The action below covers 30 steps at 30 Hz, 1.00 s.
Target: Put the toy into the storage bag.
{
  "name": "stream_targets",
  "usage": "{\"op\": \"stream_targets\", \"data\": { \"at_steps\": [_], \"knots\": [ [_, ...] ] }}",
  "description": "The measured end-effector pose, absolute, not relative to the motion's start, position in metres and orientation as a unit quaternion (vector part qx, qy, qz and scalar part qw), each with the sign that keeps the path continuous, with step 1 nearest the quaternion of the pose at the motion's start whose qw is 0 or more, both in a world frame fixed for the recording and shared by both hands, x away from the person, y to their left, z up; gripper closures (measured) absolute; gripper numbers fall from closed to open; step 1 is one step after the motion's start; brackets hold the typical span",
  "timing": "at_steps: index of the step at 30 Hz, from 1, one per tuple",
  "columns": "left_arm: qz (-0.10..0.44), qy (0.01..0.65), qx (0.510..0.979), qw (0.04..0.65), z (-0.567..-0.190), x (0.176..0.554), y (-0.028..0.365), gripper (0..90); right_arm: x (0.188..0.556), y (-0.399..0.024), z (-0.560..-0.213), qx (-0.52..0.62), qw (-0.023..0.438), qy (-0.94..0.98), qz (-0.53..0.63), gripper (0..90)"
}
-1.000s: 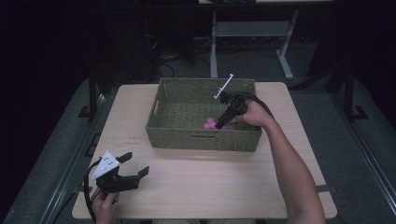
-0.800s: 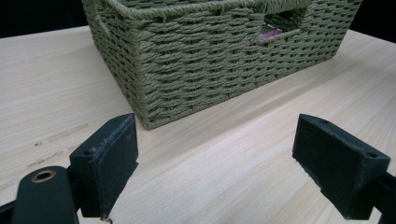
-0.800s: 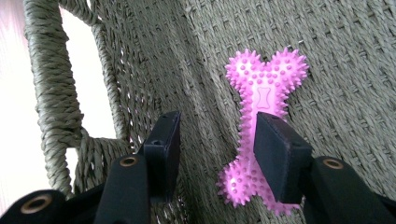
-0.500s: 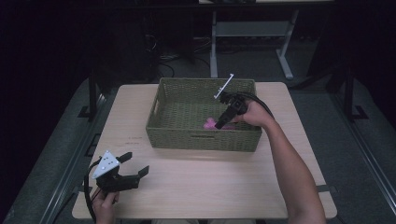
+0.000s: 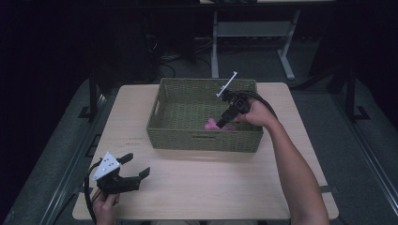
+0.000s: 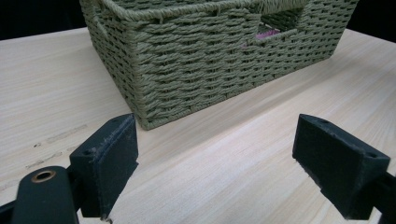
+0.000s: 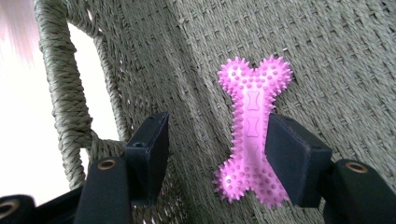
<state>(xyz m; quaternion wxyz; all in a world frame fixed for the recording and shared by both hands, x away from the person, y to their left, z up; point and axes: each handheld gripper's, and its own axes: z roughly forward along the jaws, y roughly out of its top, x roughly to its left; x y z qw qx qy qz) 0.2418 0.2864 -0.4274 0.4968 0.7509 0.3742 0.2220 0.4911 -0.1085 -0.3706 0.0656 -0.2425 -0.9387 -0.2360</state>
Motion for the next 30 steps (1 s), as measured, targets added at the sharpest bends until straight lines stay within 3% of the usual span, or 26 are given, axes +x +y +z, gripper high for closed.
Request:
{"op": "stream_targets", "data": {
  "at_steps": [30],
  "knots": [
    [0.223,0.374,0.752,0.495,-0.427,0.242,0.286,13.9,0.473,-0.119,-0.343,-0.240,0.045,-0.936,-0.255,34.0]
  ]
}}
